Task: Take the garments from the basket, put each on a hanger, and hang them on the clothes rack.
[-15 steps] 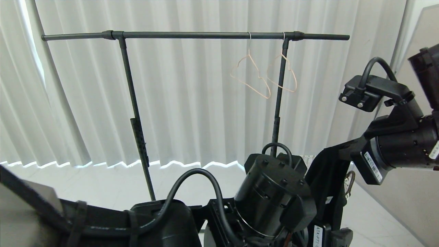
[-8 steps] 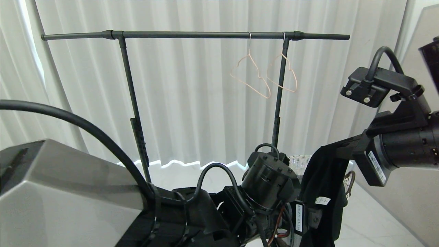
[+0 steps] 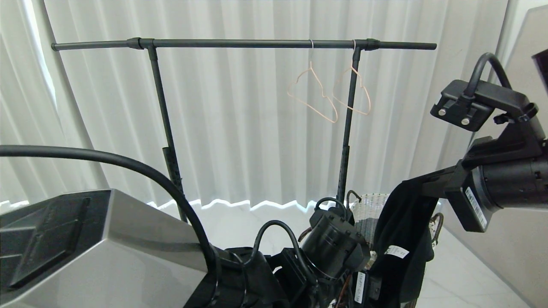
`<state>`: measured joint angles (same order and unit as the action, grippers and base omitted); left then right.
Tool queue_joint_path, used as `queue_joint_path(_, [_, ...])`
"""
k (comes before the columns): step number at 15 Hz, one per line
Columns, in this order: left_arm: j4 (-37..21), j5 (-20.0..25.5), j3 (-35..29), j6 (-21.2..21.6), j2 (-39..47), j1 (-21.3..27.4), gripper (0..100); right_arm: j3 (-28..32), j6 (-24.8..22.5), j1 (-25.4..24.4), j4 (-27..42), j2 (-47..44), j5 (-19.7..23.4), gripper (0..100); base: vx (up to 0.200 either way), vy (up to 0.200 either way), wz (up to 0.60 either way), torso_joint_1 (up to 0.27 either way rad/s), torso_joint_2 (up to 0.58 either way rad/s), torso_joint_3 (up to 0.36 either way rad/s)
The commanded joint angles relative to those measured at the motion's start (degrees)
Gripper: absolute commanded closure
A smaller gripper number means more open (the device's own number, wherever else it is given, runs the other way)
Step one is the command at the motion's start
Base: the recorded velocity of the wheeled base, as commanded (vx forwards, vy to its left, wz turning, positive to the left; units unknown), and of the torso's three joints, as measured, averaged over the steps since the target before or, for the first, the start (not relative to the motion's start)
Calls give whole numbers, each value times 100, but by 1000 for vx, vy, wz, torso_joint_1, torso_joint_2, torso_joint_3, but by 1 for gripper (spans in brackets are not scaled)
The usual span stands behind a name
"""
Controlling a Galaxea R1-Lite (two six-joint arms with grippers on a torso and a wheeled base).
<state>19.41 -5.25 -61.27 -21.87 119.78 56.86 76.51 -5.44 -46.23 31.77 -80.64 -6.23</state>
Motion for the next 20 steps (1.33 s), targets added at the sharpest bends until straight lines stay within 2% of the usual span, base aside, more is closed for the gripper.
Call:
queue_joint_path(1, [10,-20,238,51,-280,18,0,-13,-1,26,-4,5,-1,100,0,0,0,0,0,0])
queue_joint_path(6, [10,-230,309,130,-368,27,0,-13,-1,26,-4,-4,-1,100,0,0,0,0,0,0])
queue_joint_path(7, [10,-239,344,130,-368,36,100,-13,-1,26,-4,-4,-1,100,0,0,0,0,0,0])
queue_joint_path(9, [10,-345,370,130,-359,45,100,-13,-1,26,-4,5,-1,100,0,0,0,0,0,0])
queue_joint_path(12, [28,-767,704,113,-430,212,100,-48,-1,26,-4,-13,-1,100,0,0,0,0,0,0])
queue_joint_path(14, [72,-1013,880,113,-737,423,100,-75,8,35,5,-4,-1,100,0,0,0,0,0,0])
queue_joint_path(16, [-7,-995,1012,113,-1572,555,100,-180,8,35,5,128,-1,100,0,0,0,0,0,0])
queue_joint_path(17, [-174,-995,977,130,-1845,555,100,-171,8,52,5,145,-1,100,0,0,0,0,0,0])
queue_joint_path(18, [-649,-995,880,139,-2267,528,100,-136,8,114,-13,145,-10,100,0,0,0,0,0,0])
queue_joint_path(19, [-1563,-995,599,130,-2961,458,100,4,-10,158,-22,136,-10,100,0,0,0,0,0,0])
queue_joint_path(20, [-2108,-960,388,130,-3427,431,100,128,-10,158,-22,110,-10,100,0,0,0,0,0,0])
